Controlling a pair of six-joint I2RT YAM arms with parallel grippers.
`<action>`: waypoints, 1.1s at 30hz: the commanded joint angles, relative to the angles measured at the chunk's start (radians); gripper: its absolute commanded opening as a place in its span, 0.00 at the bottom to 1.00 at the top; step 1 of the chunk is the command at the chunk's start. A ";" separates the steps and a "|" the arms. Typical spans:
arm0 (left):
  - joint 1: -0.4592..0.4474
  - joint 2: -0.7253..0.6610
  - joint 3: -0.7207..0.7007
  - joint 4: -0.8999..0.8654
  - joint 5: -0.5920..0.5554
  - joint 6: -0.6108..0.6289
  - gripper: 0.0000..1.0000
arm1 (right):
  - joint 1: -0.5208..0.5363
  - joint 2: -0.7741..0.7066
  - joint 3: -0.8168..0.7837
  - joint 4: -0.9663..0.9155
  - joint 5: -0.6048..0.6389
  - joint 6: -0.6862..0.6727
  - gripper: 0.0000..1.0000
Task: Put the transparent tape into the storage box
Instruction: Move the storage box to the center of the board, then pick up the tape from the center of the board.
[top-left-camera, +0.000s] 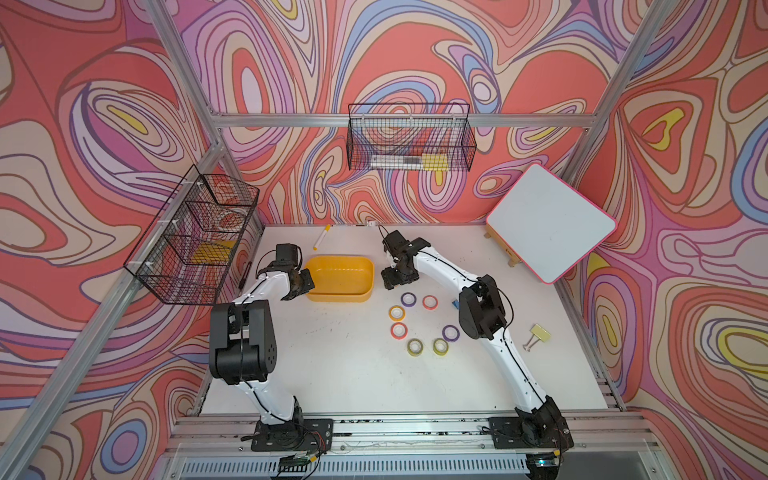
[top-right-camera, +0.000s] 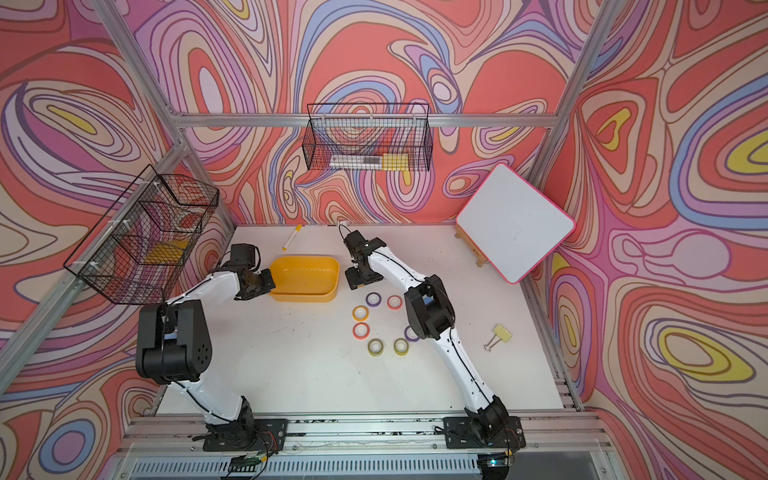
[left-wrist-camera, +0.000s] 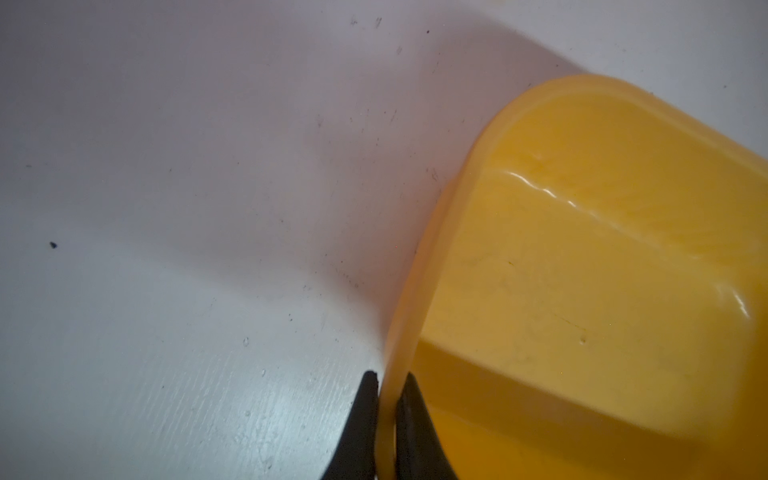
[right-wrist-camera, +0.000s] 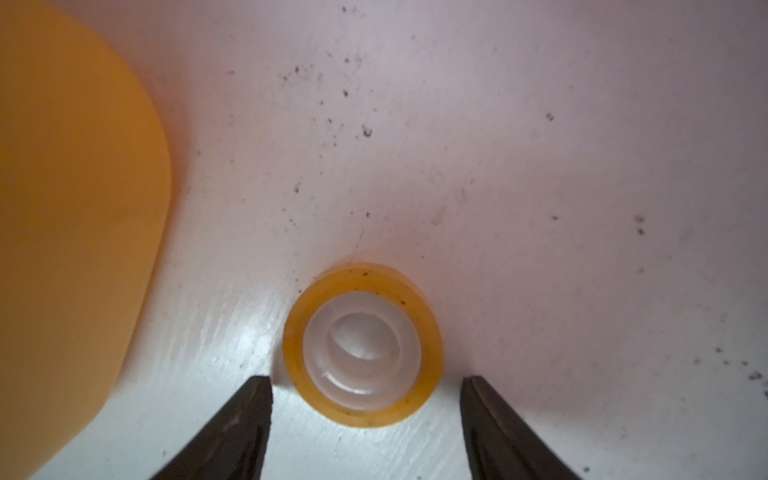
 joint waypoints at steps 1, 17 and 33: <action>0.005 -0.053 -0.053 0.012 0.003 0.009 0.04 | 0.003 -0.004 -0.016 -0.003 0.003 0.007 0.74; -0.016 -0.394 -0.296 -0.092 -0.021 -0.110 0.00 | 0.003 -0.025 -0.063 0.004 0.010 -0.012 0.73; -0.031 -0.391 -0.355 -0.084 0.042 -0.171 0.00 | 0.020 0.020 -0.035 0.082 0.026 -0.088 0.72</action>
